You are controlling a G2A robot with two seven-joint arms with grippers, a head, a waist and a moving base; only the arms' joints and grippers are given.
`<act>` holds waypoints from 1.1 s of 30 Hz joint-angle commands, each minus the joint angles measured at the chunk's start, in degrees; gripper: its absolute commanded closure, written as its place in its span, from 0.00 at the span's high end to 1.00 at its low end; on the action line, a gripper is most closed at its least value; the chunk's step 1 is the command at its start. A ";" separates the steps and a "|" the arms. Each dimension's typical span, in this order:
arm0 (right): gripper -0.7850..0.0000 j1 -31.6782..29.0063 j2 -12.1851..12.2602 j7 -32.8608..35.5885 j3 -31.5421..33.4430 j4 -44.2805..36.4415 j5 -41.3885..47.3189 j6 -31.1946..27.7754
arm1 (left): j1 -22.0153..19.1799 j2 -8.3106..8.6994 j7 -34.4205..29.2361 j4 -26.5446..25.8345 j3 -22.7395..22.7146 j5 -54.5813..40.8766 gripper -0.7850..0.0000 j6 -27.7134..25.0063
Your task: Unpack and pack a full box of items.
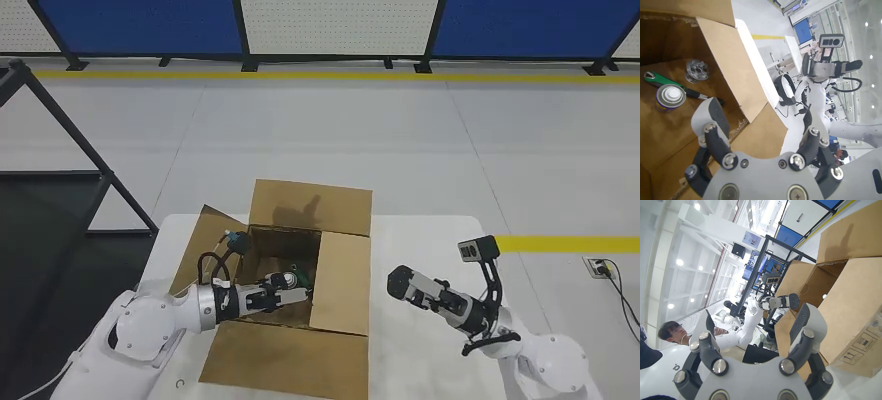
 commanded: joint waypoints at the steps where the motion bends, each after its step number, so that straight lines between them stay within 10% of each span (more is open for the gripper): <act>1: 1.00 0.03 -0.01 -0.08 -0.05 0.02 -0.13 0.04 | 0.07 0.01 0.02 -0.06 -0.08 -0.03 1.00 -0.05; 22: 1.00 -0.40 0.03 -0.94 0.04 -0.10 -0.14 -0.08 | 0.07 0.01 0.02 -0.06 -0.08 -0.03 1.00 -0.05; 33: 1.00 -13.76 1.18 -8.55 10.13 -7.35 3.72 -4.05 | -2.86 -0.90 0.23 2.35 3.62 1.15 1.00 0.77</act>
